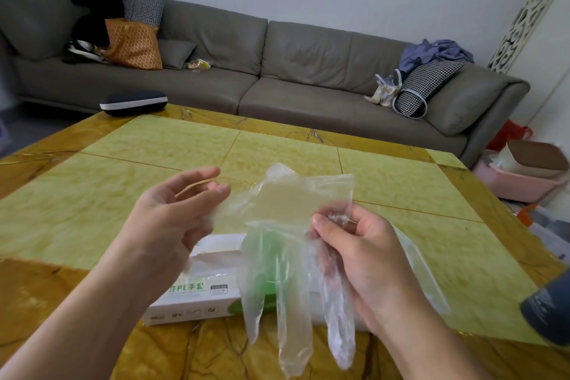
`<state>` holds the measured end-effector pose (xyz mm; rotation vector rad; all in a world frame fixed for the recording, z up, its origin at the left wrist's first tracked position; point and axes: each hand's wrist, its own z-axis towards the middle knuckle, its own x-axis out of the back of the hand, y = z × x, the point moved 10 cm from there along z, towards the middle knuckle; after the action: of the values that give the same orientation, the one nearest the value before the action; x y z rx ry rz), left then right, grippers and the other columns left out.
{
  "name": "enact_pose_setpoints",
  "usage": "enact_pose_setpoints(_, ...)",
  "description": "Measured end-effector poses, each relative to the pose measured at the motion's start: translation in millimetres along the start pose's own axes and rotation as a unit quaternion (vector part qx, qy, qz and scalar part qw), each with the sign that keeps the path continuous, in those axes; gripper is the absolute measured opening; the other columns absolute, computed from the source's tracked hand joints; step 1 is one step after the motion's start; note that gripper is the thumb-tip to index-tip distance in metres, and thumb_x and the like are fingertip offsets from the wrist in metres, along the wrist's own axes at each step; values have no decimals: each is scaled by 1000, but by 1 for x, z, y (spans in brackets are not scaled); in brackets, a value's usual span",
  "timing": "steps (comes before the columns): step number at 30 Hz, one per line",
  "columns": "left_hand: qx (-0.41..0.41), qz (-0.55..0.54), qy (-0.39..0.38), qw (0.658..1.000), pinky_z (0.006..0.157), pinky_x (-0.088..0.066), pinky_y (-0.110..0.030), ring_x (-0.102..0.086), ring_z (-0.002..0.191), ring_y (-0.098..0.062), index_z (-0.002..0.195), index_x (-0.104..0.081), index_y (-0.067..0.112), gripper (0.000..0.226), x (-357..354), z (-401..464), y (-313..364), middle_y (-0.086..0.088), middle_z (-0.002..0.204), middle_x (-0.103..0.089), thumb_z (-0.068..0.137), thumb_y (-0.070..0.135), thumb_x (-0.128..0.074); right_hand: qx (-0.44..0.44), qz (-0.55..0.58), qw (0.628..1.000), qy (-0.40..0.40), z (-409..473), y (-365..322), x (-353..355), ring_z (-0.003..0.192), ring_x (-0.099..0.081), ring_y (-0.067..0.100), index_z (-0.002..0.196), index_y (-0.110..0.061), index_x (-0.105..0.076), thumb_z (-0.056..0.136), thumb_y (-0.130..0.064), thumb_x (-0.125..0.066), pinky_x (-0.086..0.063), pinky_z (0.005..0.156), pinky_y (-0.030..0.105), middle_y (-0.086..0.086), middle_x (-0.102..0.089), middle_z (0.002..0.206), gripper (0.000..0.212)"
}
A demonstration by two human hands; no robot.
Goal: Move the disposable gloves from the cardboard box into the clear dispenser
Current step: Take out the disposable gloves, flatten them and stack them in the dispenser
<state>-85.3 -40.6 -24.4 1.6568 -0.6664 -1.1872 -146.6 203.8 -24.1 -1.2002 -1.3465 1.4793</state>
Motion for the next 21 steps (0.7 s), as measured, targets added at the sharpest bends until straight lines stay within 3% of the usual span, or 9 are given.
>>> enact_pose_setpoints(4,86,79,-69,991,58,-56,-23,-65,73,-15,100,-82,6,35,-19,-5,-24,-4,93,-76,77,33,-80,1,-12,1000,10,-1,2,0,38,-44,18,103,-4,-68,99,-2,-67,-34,40,27,16,-72,77,5)
enact_pose_setpoints(9,48,119,-80,989,55,-50,-24,-53,62,-16,96,-75,-4,27,-24,-9,-15,-11,77,-65,82,19,-79,-3,-75,997,3,-3,-6,9,45,-51,23,99,-8,-71,96,-10,-73,-43,43,28,12,-78,84,4)
enact_pose_setpoints(11,31,152,-95,983,57,-51,-24,-52,64,-20,92,-77,1,26,-26,-10,-10,-13,78,-67,78,22,-81,-5,-91,995,-38,-1,-14,11,60,-67,32,101,-8,-73,91,-18,-79,-55,58,39,15,-78,88,16)
enact_pose_setpoints(13,26,200,-124,972,59,-51,-24,-53,65,-22,87,-79,5,24,-36,-15,-9,-13,77,-69,75,26,-83,1,-98,992,-81,1,-24,15,84,-77,36,108,-8,-73,85,-24,-84,-57,80,51,18,-79,94,30)
enact_pose_setpoints(15,23,225,-155,962,60,-50,-27,-52,63,-23,83,-79,6,24,-50,-21,-13,-13,73,-66,74,27,-85,17,-112,987,-114,0,-34,18,94,-77,32,112,-8,-74,81,-22,-86,-57,92,47,19,-79,95,37)
enact_pose_setpoints(18,0,229,-160,960,61,-50,-28,-51,64,-24,85,-78,5,42,-56,-23,-10,-13,71,-62,68,39,-95,69,-102,984,-129,1,-48,16,78,-75,31,98,-3,-77,83,-5,-84,-59,83,42,22,-77,83,17)
enact_pose_setpoints(21,-31,108,-124,986,70,-60,-28,-61,73,-23,88,-79,7,61,-55,-17,8,-11,79,-67,47,47,-100,133,-65,987,-71,6,-64,32,73,-75,27,89,-4,-75,83,-4,-79,-59,75,35,20,-76,79,8)
